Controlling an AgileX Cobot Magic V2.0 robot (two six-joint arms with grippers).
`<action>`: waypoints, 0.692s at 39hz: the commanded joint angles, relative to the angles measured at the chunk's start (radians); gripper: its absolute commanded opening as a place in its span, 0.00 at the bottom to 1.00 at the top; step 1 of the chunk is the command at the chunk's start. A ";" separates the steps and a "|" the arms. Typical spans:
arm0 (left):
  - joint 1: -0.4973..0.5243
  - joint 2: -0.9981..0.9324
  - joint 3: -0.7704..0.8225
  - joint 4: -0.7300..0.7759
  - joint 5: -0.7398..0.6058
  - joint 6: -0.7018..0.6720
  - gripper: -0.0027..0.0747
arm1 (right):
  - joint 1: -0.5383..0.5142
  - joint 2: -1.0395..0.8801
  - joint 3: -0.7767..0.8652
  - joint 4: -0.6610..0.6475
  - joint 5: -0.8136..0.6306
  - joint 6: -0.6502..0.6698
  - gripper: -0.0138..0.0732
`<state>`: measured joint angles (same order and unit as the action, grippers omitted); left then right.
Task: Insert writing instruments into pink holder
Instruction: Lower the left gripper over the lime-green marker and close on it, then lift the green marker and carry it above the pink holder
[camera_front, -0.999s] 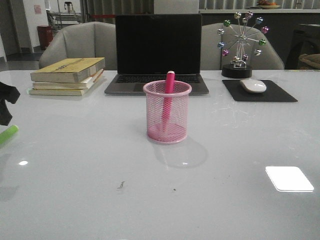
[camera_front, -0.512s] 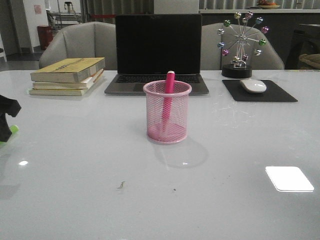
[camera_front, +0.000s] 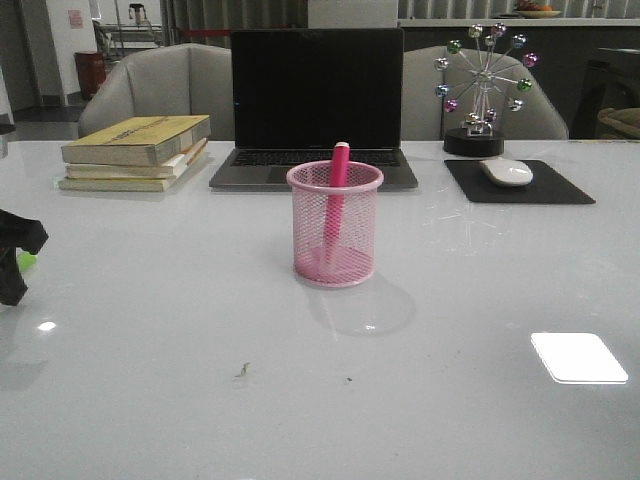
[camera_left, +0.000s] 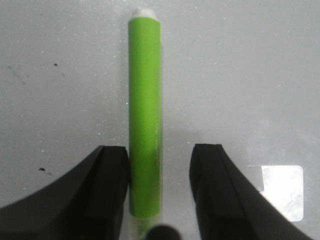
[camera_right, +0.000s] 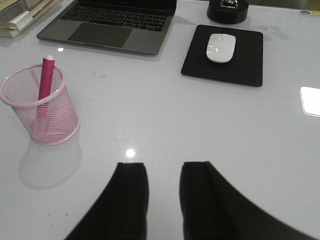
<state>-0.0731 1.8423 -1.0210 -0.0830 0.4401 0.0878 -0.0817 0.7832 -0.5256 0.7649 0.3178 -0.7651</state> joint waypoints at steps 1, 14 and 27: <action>0.001 -0.016 -0.017 -0.004 0.013 0.004 0.37 | 0.002 0.002 -0.026 0.027 -0.048 -0.006 0.51; 0.001 -0.008 -0.017 -0.001 0.069 0.020 0.17 | 0.002 0.002 -0.026 0.027 -0.048 -0.006 0.51; -0.019 -0.049 -0.019 -0.005 -0.054 0.101 0.17 | 0.002 0.002 -0.026 0.027 -0.048 -0.006 0.51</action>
<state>-0.0789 1.8471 -1.0313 -0.0929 0.4311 0.1661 -0.0817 0.7832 -0.5256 0.7649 0.3178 -0.7651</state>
